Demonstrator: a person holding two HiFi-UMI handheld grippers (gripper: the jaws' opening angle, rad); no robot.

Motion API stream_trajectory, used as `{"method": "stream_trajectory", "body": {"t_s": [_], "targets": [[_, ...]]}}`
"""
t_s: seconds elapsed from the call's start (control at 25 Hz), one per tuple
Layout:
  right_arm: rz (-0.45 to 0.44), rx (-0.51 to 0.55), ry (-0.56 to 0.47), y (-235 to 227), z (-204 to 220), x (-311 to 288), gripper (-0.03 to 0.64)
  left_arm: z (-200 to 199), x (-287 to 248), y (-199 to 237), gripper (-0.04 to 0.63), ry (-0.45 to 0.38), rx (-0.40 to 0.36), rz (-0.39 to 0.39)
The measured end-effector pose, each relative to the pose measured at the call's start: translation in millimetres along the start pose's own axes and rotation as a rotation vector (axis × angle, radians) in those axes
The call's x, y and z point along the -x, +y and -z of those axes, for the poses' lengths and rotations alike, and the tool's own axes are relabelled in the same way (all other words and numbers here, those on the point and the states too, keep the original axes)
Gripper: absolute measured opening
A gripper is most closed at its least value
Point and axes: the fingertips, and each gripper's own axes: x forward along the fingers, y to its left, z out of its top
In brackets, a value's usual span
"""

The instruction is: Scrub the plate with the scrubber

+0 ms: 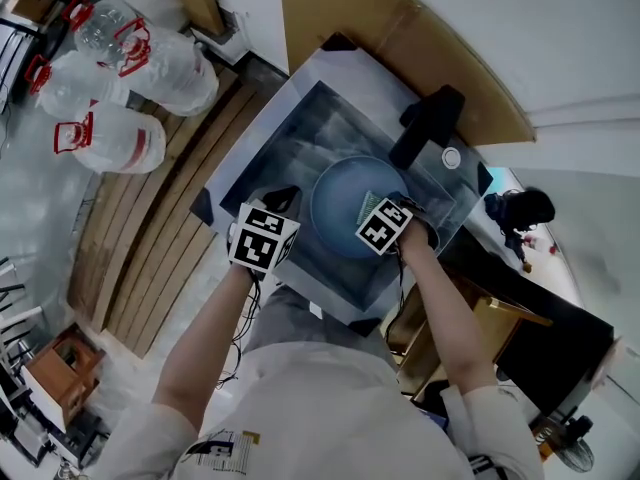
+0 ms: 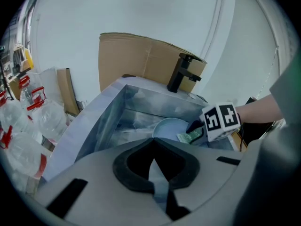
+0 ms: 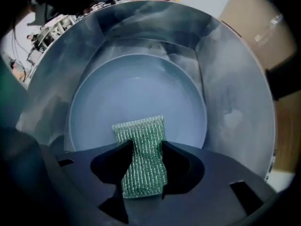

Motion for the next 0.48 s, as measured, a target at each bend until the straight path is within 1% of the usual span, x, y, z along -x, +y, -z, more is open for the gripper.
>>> {"method": "stream_trajectory", "body": {"t_s": [0.16, 0.24, 0.36, 0.48], "targets": [[0.071, -0.195, -0.118, -53, -23, 6, 0.221, 4, 3, -2, 0.017, 0.005, -0.001, 0.001], [0.079, -0.251, -0.187, -64, -41, 9, 0.221, 7, 4, -5, 0.017, 0.006, -0.001, 0.003], [0.040, -0.275, -0.284, -53, -70, 13, 0.221, 12, 6, -7, 0.017, 0.009, 0.006, 0.002], [-0.024, -0.268, -0.356, -23, -92, 15, 0.221, 16, 8, -8, 0.017, 0.010, 0.011, 0.000]]}}
